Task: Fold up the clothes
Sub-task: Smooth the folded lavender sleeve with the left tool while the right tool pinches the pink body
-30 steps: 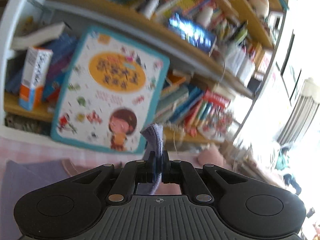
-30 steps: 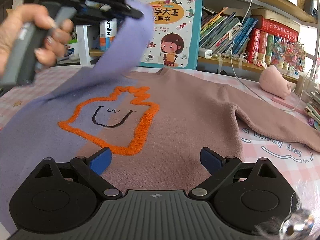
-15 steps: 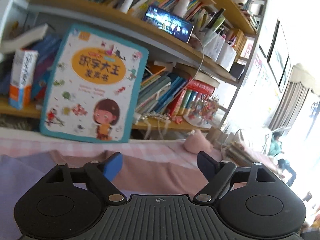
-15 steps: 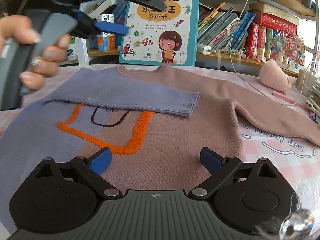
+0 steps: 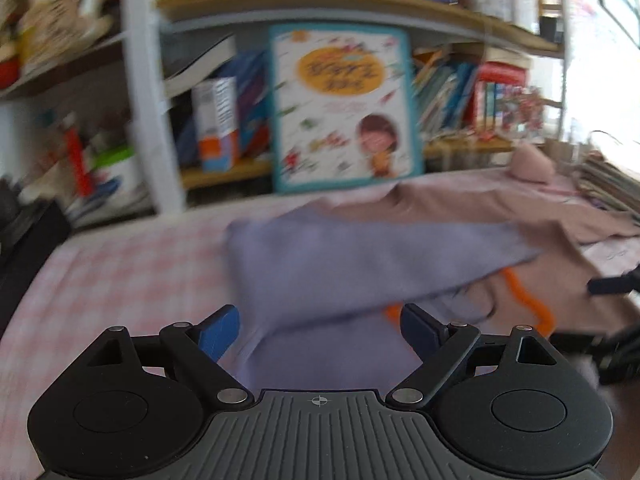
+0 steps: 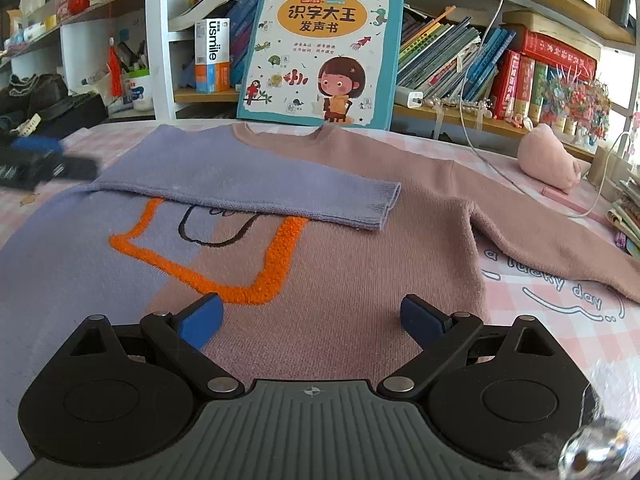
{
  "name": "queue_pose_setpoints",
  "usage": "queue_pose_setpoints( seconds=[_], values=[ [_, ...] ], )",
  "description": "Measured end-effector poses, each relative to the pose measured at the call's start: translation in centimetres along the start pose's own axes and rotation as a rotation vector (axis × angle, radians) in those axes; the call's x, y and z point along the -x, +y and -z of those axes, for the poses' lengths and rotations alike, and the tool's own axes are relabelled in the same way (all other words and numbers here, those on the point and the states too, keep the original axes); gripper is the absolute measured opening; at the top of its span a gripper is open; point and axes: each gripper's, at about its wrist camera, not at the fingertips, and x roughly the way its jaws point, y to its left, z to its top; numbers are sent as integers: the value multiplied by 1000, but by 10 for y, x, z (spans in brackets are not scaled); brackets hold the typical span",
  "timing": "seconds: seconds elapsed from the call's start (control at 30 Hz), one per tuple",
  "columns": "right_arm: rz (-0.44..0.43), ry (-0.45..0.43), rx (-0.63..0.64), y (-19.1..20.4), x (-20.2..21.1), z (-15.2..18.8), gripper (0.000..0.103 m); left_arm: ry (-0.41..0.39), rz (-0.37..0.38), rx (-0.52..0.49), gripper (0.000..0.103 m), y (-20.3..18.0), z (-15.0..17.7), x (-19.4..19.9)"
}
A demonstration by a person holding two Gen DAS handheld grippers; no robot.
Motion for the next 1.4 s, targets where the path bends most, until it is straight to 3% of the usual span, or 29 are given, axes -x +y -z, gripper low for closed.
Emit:
queue_pose_setpoints(
  seconds=[0.2, 0.47, 0.57, 0.7, 0.73, 0.8, 0.83, 0.87, 0.93, 1.03, 1.07, 1.23, 1.4],
  values=[
    [13, -1, -4, 0, 0, -1, 96, 67, -81, 45, 90, 24, 28, 8],
    [72, -51, -81, -15, 11, 3, 96, 41, -66, 50, 88, 34, 34, 2],
    [130, -35, -141, -33, 17, 7, 95, 51, -49, 41, 79, 37, 35, -3],
    [211, -23, -198, -55, 29, 13, 93, 68, -51, 33, 76, 41, 39, -7],
    [224, -18, -208, -60, 32, 15, 93, 69, -50, 35, 68, 42, 40, -7],
    [233, -4, -215, -66, 35, 18, 86, 66, -16, 65, 56, 45, 40, -7],
    [235, 7, -215, -68, 35, 19, 78, 65, 1, 80, 43, 47, 41, -7],
    [233, 18, -215, -70, 34, 19, 69, 63, 11, 86, 36, 47, 41, -7],
    [210, 32, -225, -73, 33, 20, 59, 60, 31, 98, 32, 47, 41, -7],
    [158, 34, -252, -76, 34, 19, 39, 59, 70, 157, 18, 52, 42, -7],
    [146, 35, -252, -76, 34, 18, 30, 58, 83, 176, 16, 54, 42, -7],
    [95, 44, -243, -69, 34, 14, 10, 68, 106, 208, 5, 59, 43, -6],
    [87, 56, -195, -55, 35, 11, 10, 83, 96, 201, 4, 67, 45, 0]
  ],
)
